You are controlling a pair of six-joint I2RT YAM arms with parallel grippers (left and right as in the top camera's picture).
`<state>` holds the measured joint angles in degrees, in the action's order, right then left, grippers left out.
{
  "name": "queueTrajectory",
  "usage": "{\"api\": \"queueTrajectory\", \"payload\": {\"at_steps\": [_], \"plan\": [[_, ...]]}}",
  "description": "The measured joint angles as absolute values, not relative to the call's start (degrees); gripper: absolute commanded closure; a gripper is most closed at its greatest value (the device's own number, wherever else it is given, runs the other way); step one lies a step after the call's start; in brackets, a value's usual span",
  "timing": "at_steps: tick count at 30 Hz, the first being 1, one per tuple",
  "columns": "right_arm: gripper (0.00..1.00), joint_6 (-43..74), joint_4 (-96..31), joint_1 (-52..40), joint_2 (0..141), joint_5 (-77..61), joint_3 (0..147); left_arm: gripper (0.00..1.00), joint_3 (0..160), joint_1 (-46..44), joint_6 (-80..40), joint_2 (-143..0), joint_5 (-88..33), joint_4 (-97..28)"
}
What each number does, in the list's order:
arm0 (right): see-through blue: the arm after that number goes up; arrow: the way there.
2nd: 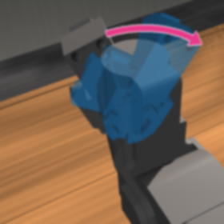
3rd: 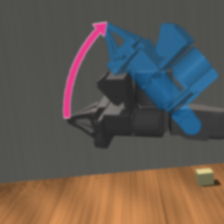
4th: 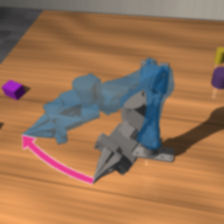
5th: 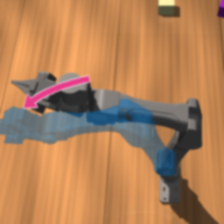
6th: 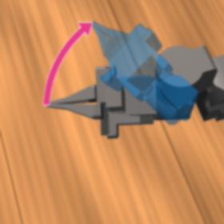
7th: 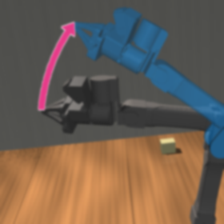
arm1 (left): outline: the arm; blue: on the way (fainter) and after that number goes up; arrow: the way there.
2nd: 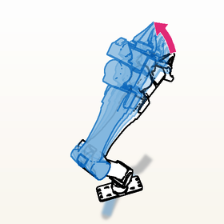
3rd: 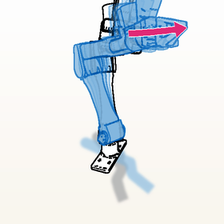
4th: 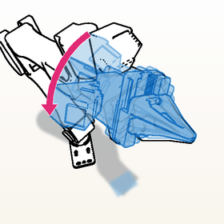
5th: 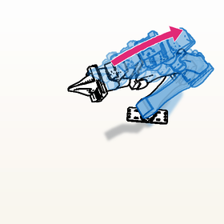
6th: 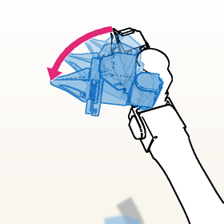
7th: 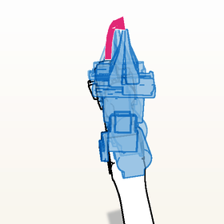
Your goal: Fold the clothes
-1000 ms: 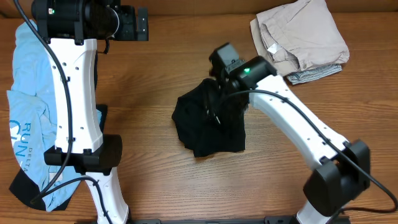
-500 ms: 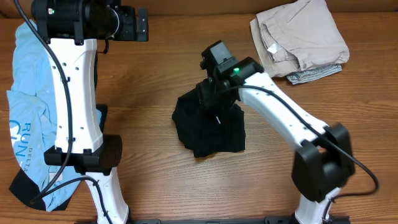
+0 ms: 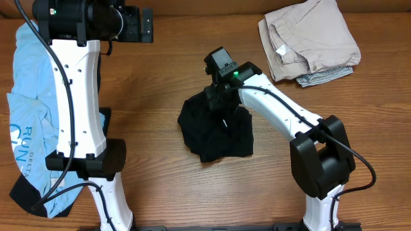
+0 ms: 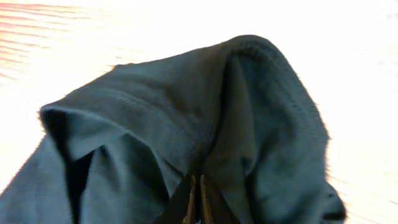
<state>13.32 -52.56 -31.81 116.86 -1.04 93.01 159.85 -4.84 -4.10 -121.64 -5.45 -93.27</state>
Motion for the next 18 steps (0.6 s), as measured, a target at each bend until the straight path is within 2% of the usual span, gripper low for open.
{"api": "queueTrajectory", "payload": {"at_steps": [6, 15, 18], "plan": [[0.96, 15.4, -63.0, -28.8, 114.8, -0.2, 94.8, 0.0, 159.9, -4.8, -4.1, -121.6, -4.8, -93.3], [0.96, 16.3, -82.1, -20.8, 98.8, -5.8, 99.8, 0.0, 159.9, -4.8, -4.1, -121.6, -2.7, -93.3], [0.96, 16.3, -83.2, -20.7, 98.2, -6.5, 97.8, 0.0, 159.9, -4.8, -4.0, -121.6, -2.1, -93.3]]}}
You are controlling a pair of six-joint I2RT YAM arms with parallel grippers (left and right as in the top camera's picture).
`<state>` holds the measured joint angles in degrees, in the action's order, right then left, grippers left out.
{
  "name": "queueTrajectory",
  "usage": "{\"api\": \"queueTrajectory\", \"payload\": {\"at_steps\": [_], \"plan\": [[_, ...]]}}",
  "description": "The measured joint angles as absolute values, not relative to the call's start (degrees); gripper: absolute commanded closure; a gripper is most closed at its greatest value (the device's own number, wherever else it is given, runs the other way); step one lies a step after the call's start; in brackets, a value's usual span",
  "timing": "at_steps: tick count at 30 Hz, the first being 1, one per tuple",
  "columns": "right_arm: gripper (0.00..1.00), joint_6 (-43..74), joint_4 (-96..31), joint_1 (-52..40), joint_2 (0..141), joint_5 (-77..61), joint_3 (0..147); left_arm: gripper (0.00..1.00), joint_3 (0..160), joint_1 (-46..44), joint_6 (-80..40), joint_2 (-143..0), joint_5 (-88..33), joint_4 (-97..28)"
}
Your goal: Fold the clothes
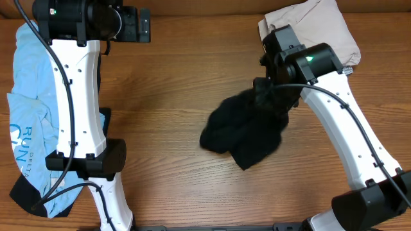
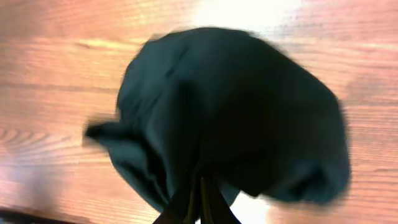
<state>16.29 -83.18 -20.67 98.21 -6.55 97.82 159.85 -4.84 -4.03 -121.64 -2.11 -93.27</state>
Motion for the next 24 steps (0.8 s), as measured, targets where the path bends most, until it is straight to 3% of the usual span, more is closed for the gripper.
{"api": "queueTrajectory", "payload": {"at_steps": [9, 16, 18, 21, 24], "plan": [[0.96, 18.6, -82.3, -20.7, 100.3, -7.3, 82.1, 0.0, 159.9, -4.8, -3.9, -121.6, -1.4, -93.3], [0.95, 19.2, -84.0, -20.7, 100.2, -7.4, 79.7, 0.0, 159.9, -4.8, -3.9, -121.6, -1.4, -93.3], [0.9, 19.0, -84.1, -20.7, 100.1, -7.9, 79.8, 0.0, 159.9, -4.8, -3.9, -121.6, -1.4, -93.3], [0.67, 17.4, -84.2, -20.7, 99.1, -10.0, 81.1, 0.0, 159.9, -4.8, -3.9, -121.6, -1.4, -93.3], [0.52, 15.2, -82.5, -21.6, 96.2, -11.8, 84.4, 0.0, 159.9, -4.8, -3.9, -121.6, -1.4, -93.3]]}}
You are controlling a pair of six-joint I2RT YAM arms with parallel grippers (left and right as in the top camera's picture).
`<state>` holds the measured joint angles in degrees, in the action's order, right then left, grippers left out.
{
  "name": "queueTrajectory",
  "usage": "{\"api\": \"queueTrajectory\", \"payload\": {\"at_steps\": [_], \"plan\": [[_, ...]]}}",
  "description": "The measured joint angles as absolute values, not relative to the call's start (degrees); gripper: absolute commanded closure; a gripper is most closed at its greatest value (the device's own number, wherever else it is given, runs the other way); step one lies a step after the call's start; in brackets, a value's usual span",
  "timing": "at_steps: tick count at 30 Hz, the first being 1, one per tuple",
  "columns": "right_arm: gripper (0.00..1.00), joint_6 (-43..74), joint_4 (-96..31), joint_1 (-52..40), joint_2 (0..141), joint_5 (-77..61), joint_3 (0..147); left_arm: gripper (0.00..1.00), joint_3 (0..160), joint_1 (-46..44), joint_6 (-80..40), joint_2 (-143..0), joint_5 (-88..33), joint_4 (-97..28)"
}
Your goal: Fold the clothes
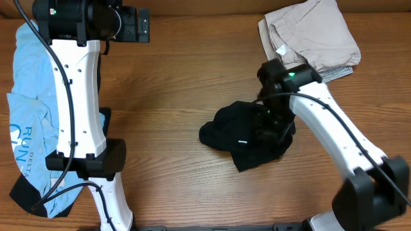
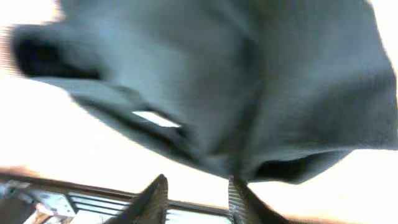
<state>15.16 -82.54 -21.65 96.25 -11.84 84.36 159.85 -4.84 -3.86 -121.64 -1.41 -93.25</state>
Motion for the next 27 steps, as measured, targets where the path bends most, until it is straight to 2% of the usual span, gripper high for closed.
{"api": "queueTrajectory", "payload": {"at_steps": [4, 10, 17, 19, 20, 22, 23, 27], "plan": [[0.43, 12.0, -77.7, -25.9, 92.4, -13.3, 87.0, 0.0, 159.9, -4.8, -3.9, -121.6, -1.4, -93.3], [0.41, 9.8, -67.8, -32.9, 93.7, -13.0, 83.8, 0.0, 159.9, -4.8, -3.9, -121.6, -1.4, -93.3], [0.43, 8.9, -56.0, -36.1, 99.8, -8.7, 75.5, 0.0, 159.9, -4.8, -3.9, -121.6, -1.4, -93.3], [0.53, 8.9, -53.5, -36.1, 101.1, -7.7, 73.8, 0.0, 159.9, -4.8, -3.9, -121.6, -1.4, -93.3], [0.62, 8.8, -52.5, -36.1, 101.6, -7.3, 73.1, 0.0, 159.9, -4.8, -3.9, -121.6, -1.4, -93.4], [0.93, 8.6, -52.1, -36.1, 102.3, -6.8, 72.3, 0.0, 159.9, -4.8, -3.9, -121.6, -1.4, -93.8], [0.96, 8.1, -52.3, -36.1, 102.4, -6.6, 72.1, 0.0, 159.9, -4.8, -3.9, -121.6, -1.4, -93.9], [0.96, 8.3, -57.5, -36.1, 102.2, -7.3, 72.7, 0.0, 159.9, -4.8, -3.8, -121.6, -1.4, -93.9]]}}
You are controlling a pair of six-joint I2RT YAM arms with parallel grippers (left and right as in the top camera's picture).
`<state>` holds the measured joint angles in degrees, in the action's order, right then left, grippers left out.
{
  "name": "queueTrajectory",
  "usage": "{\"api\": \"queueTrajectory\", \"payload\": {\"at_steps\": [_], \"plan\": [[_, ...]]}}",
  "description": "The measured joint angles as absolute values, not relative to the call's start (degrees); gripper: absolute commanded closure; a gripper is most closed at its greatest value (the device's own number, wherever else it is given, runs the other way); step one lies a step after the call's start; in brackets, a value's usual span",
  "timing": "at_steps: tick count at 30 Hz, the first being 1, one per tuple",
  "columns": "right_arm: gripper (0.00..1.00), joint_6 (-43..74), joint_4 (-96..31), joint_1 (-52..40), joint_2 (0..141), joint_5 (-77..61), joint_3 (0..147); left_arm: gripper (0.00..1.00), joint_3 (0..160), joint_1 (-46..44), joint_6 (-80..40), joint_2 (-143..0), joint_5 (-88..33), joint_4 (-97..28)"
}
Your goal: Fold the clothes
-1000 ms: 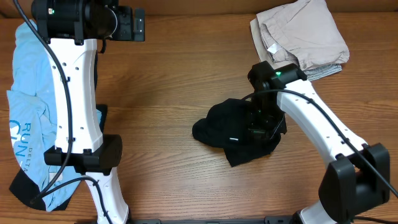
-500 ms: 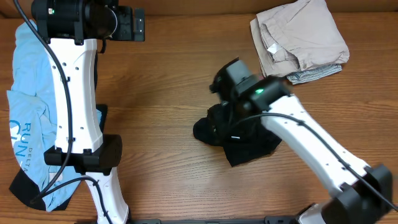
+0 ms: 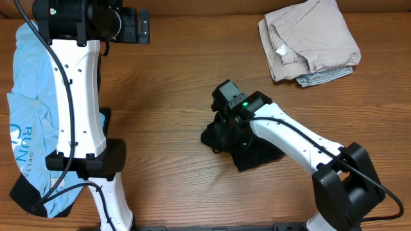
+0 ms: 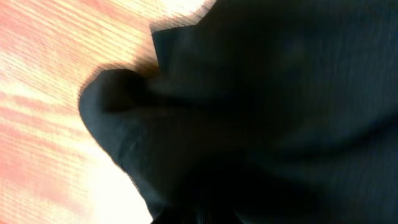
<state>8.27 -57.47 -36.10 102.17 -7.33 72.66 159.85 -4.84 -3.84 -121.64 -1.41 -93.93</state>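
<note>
A crumpled black garment (image 3: 258, 151) lies on the wooden table (image 3: 167, 96) right of centre. My right gripper (image 3: 227, 126) is down on the garment's left part, its fingers sunk in the cloth. In the right wrist view black fabric (image 4: 249, 112) fills nearly everything, and the fingers cannot be made out against it. A light blue printed shirt (image 3: 26, 128) lies at the table's left edge, partly under the left arm. My left gripper (image 3: 138, 25) is held up at the far left, away from all the clothes; whether its jaws are apart does not show.
A folded stack of beige and grey clothes (image 3: 309, 38) sits at the back right corner. The white left arm (image 3: 76, 96) stands tall along the left side. Bare wood (image 4: 43, 93) shows left of the black cloth.
My right gripper was open over the right part of the black garment; now it is pressed into the garment's left part. The garment looks more bunched. The left arm has not moved.
First my right gripper was shut on the black garment at the table's centre. Then it held the garment up farther right, near the beige stack. Then the garment lay on the table with the gripper open over it. Now the gripper is at the garment's left part.
</note>
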Motion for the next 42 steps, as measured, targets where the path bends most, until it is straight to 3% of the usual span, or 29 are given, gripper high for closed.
{"api": "queueTrajectory", "payload": {"at_steps": [11, 21, 26, 28, 30, 34, 37, 42], "plan": [[0.96, 17.5, -83.8, -36.0, 90.5, -5.9, 80.8, 0.0, 159.9, -4.8, -3.8, -121.6, -1.4, -94.0], [0.96, 25.4, -75.3, -36.0, 90.8, -8.1, 59.3, 0.0, 159.9, -4.8, -2.8, -121.6, -1.4, -94.0], [0.69, 26.9, -74.0, -36.0, 90.7, -9.9, 56.3, 0.0, 159.9, -4.8, -2.6, -121.6, -1.4, -94.0], [0.62, 27.4, -73.8, -35.9, 90.6, -10.3, 57.0, 0.0, 159.9, -4.8, -2.6, -121.6, -1.4, -94.0], [0.62, 27.6, -73.8, -35.6, 89.7, -10.6, 58.3, 0.0, 159.9, -4.8, -2.6, -121.6, -1.4, -94.0], [0.46, 30.7, -73.6, -32.7, 83.8, -9.2, 60.5, 0.0, 159.9, -4.8, -2.6, -121.6, -1.4, -94.1], [0.23, 33.8, -73.5, -29.0, 78.4, -6.9, 60.9, 0.0, 159.9, -4.8, -2.6, -121.6, -1.4, -94.1], [0.15, 36.9, -68.2, -22.0, 75.3, -5.1, 58.5, 0.0, 159.9, -4.8, -2.6, -121.6, -1.4, -94.1]]}}
